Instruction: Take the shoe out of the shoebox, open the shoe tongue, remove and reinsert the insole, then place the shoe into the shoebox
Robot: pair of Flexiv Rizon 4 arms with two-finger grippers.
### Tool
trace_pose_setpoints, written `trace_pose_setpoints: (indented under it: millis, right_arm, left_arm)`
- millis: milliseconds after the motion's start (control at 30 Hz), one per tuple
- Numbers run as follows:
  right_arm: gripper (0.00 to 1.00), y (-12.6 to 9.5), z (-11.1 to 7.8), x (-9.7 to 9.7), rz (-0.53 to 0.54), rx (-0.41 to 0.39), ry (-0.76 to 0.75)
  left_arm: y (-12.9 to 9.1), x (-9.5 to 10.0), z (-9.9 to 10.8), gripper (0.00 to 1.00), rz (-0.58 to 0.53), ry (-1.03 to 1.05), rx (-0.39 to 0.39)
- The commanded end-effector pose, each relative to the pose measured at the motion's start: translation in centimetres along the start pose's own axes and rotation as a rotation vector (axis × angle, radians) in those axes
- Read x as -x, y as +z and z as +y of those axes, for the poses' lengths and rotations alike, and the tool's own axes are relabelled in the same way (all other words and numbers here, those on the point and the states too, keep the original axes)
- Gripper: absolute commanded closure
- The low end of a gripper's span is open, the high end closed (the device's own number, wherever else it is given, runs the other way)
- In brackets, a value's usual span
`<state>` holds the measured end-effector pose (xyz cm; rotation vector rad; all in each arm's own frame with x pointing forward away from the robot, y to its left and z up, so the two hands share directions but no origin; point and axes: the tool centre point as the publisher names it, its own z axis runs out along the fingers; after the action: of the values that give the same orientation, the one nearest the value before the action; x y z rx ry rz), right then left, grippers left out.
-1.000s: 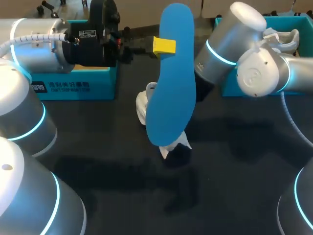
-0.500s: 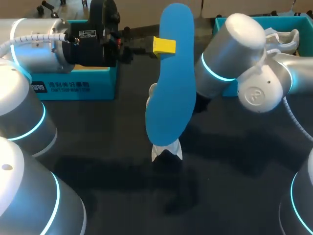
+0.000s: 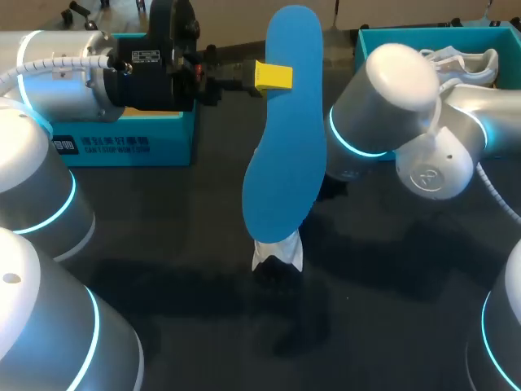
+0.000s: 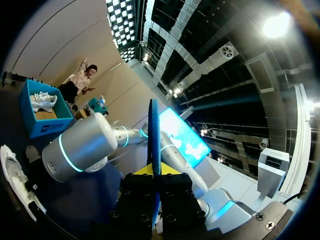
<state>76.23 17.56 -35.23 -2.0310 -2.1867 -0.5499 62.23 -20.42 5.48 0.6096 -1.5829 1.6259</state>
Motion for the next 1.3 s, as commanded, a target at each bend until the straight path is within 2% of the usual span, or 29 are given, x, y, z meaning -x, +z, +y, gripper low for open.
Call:
trace_pose_setpoints:
  millis: [33,333,367,400,467,500,600,633,667,733,767,833,1267,1300]
  right_arm:
    - [1.0,1.1,-0.3,0.3,0.024,-0.001,0.001]
    - [1.0,2.1,-0.7,1.0,0.092,-0.039,0.009]
    - [0.93,2.3,-0.7,1.0,0.105,-0.047,0.006]
    - [0.81,2.3,-0.7,1.1,0.118,-0.05,0.003]
    - [0.43,2.3,-0.7,1.1,0.133,-0.066,0.008]
    - [0.0,2.1,-0.7,1.0,0.146,-0.058,0.006]
    - [0.0,1.3,-0.8,0.5,0.186,-0.051,0.004]
    - [0.0,1.0,-0.7,0.3,0.2,-0.077,0.01]
    - [0.0,0.6,-0.7,0.1,0.21,-0.052,-0.001]
    - [0.0,-0.1,-0.5,-0.2,0.262,-0.071,0.001]
    - [0.0,-0.5,-0.5,-0.3,0.282,-0.054,0.008]
    - [0.0,-1.1,-0.3,-0.4,0.321,-0.084,0.032]
    - [0.0,-1.1,-0.3,-0.4,0.321,-0.084,0.032]
    - [0.0,-1.5,-0.1,-0.3,0.348,-0.059,0.031]
  left_arm:
    - [0.2,0.1,-0.1,1.0,0.001,0.0,0.001]
    - [0.2,0.1,-0.1,1.0,0.001,0.0,0.001]
    - [0.2,0.1,-0.1,1.0,0.001,0.0,0.001]
    - [0.2,0.1,-0.1,1.0,0.001,0.0,0.001]
    - [0.2,0.1,-0.1,1.0,0.001,0.0,0.001]
    - [0.2,0.1,-0.1,1.0,0.001,0.0,0.001]
    - [0.2,0.1,-0.1,1.0,0.001,0.0,0.001]
    - [0.2,0.1,-0.1,1.0,0.001,0.0,0.001]
    - [0.2,0.1,-0.1,1.0,0.001,0.0,0.001]
    - [0.2,0.1,-0.1,1.0,0.001,0.0,0.001]
    - [0.2,0.1,-0.1,1.0,0.001,0.0,0.001]
    - [0.2,0.1,-0.1,1.0,0.001,0.0,0.001]
    - [0.2,0.1,-0.1,1.0,0.001,0.0,0.001]
    - [0.2,0.1,-0.1,1.0,0.001,0.0,0.001]
